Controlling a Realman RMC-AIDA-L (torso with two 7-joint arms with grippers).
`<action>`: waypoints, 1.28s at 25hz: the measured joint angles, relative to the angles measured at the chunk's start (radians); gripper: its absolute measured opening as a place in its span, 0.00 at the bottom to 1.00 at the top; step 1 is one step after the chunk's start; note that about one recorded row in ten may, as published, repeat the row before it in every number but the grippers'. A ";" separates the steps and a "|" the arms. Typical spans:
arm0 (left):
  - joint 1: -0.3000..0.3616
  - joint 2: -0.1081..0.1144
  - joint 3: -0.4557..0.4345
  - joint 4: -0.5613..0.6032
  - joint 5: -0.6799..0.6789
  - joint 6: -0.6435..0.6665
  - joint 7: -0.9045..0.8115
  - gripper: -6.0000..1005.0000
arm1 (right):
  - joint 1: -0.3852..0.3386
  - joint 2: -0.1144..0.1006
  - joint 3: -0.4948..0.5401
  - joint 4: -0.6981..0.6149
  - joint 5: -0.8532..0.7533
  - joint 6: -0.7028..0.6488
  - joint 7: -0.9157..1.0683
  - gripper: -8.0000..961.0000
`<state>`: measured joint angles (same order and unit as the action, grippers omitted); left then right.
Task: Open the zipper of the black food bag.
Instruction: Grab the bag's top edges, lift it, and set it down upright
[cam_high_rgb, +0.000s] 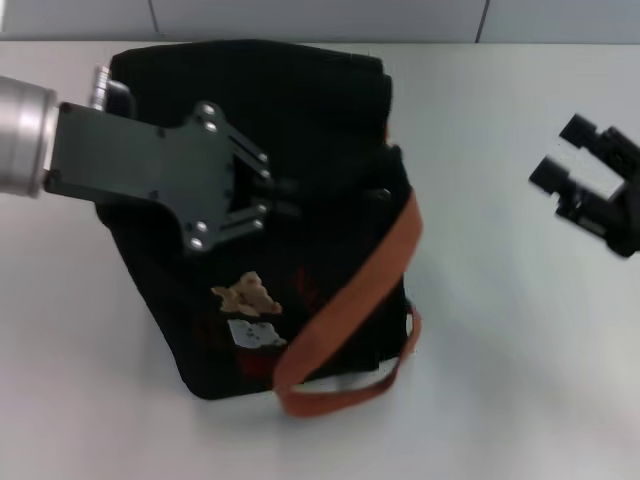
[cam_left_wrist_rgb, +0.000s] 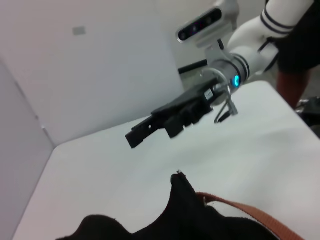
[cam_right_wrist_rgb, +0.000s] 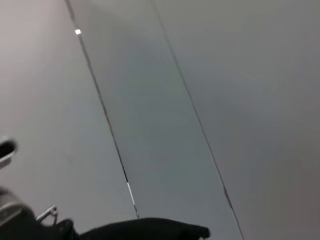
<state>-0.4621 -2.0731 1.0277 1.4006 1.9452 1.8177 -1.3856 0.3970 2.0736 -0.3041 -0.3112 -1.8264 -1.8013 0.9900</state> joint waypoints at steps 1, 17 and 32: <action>0.000 0.000 0.012 -0.015 -0.008 -0.006 0.003 0.10 | -0.007 0.003 -0.002 0.014 -0.001 0.000 -0.048 0.87; 0.010 0.001 0.028 -0.081 -0.070 -0.023 0.024 0.10 | 0.011 0.015 -0.012 0.342 0.005 0.134 -0.746 0.82; 0.011 0.004 0.023 -0.119 -0.073 -0.050 0.031 0.10 | 0.052 0.017 0.005 0.393 0.008 0.142 -0.825 0.75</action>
<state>-0.4508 -2.0693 1.0510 1.2816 1.8718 1.7673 -1.3547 0.4494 2.0909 -0.2991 0.0814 -1.8181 -1.6592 0.1650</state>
